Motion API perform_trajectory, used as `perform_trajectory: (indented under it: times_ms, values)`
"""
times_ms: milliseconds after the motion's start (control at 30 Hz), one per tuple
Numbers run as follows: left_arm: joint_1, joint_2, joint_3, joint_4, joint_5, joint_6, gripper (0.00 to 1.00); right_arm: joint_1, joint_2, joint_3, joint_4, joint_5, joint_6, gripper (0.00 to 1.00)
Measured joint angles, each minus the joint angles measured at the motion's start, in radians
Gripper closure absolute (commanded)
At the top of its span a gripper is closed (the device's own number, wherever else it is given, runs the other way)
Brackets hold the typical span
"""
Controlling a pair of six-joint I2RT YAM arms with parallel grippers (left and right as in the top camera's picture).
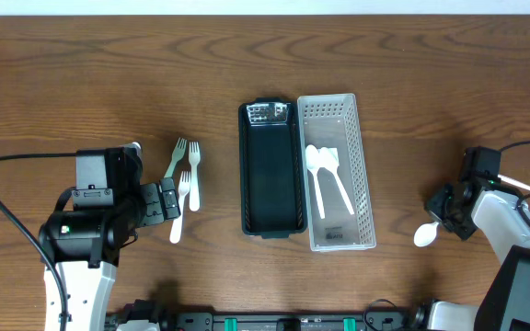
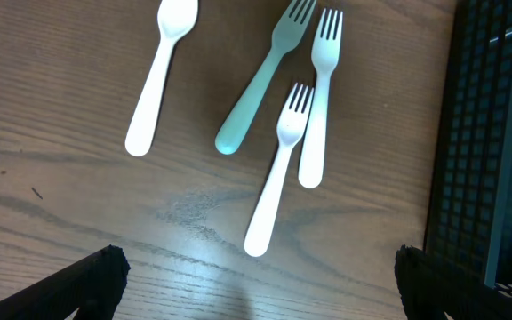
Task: Pack container
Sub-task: 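Move the right gripper back right and grasp a white spoon, then place the spoon into the clear basket with the right gripper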
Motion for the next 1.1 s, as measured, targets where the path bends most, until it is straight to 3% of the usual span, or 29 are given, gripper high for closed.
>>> perform_trajectory:
  times_ms: [200,400,633,767,1100]
  values:
    - [0.0,0.0,0.0,0.0,0.0,0.0,0.02,0.0,-0.002,0.008,-0.016,-0.029,0.0,0.99]
    - [0.0,0.0,0.0,0.0,0.0,0.0,0.02,0.075,-0.075,0.11,-0.153,-0.102,-0.016,0.99]
    - [0.0,0.0,0.0,0.0,0.0,0.0,0.02,0.349,-0.185,0.458,-0.261,-0.126,-0.058,0.99]
    - [0.0,0.002,0.0,0.0,0.0,0.0,0.02,0.497,-0.182,0.523,-0.235,-0.132,-0.067,0.99]
    - [0.0,0.024,0.0,0.0,0.0,0.0,0.02,0.655,0.09,0.529,-0.204,-0.137,-0.161,0.99]
